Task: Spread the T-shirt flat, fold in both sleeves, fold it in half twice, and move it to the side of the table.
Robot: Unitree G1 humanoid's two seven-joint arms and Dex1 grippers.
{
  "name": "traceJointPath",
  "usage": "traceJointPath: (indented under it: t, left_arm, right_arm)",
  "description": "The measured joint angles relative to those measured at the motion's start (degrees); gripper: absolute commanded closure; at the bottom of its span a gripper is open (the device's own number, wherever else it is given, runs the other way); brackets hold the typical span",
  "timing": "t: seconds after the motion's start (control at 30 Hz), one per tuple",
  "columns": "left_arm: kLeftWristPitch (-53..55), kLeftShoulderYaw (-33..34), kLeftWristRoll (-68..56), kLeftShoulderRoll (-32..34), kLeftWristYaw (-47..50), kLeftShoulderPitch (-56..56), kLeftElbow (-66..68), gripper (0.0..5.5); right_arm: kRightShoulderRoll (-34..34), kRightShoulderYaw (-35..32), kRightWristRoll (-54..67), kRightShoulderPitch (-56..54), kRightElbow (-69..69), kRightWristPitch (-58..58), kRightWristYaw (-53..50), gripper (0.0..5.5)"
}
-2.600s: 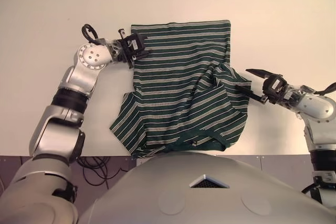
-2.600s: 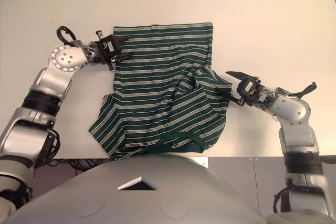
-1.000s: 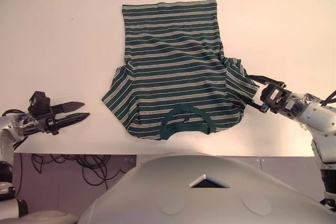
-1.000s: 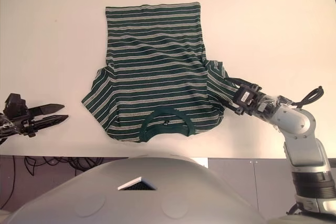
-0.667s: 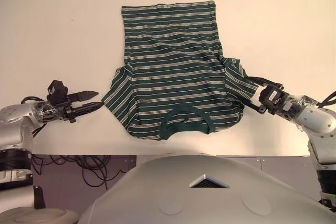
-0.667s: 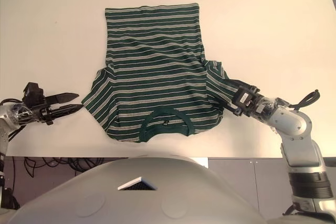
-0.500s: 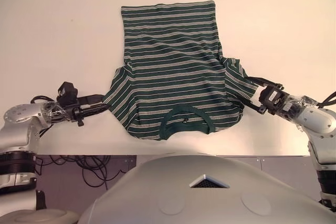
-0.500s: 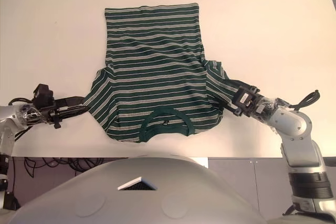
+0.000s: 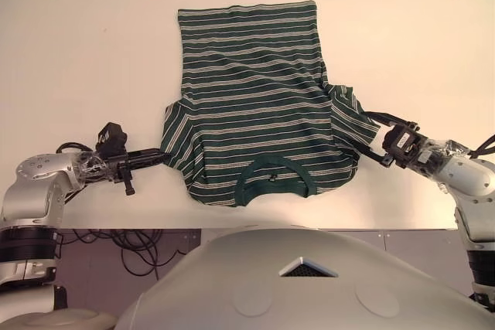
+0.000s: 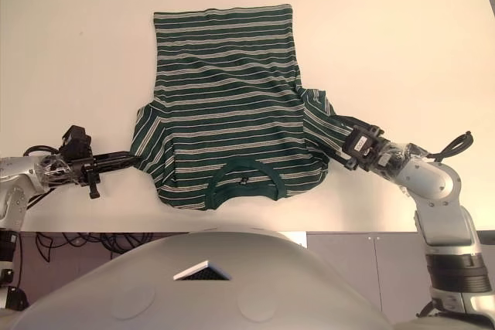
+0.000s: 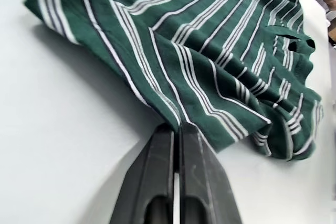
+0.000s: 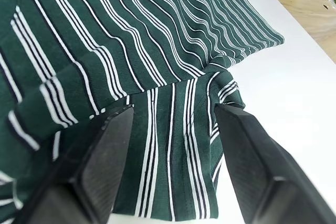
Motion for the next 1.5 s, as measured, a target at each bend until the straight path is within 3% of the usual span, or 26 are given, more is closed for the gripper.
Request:
traceJointPath:
  t: [0.13,0.33,0.7,0.97,1.17,1.4,1.5]
  left_arm:
    - [8.91,3.87,-9.71,-0.10,-1.11,-2.31,-5.29,5.47]
    - [11.39,2.96,-12.68,-3.18,-1.34,-3.73,-8.11,5.47]
    - [0.98,-10.53,-1.05,-14.24,0.12,-10.86,-2.27,5.47]
    - [1.61,-10.78,0.14,-19.47,5.50,-14.14,-0.08,4.09]
    - [2.13,-10.03,-0.45,-21.64,7.83,-14.36,-0.11,3.15]
    - [-0.96,-8.97,-0.53,-22.91,8.65,-12.90,-2.13,3.01]
    - [-1.66,-8.80,-0.52,-22.89,8.89,-12.48,-3.67,2.95]
  right_arm:
    - [0.02,0.00,0.01,-0.23,0.85,-0.97,0.01,2.69]
    - [0.04,-0.13,0.27,-0.04,0.92,-1.41,0.50,2.69]
    - [0.56,-5.08,4.69,4.22,1.27,-1.29,-0.66,2.69]
    - [4.73,-10.33,24.19,5.93,-0.93,20.18,-1.24,2.69]
    - [4.92,-11.22,32.74,-0.84,4.16,36.16,-2.91,2.69]
    - [4.74,-10.99,33.25,-6.44,10.99,39.59,-1.34,2.69]
    - [4.66,-10.48,33.08,-6.14,10.68,39.21,-0.40,3.22]
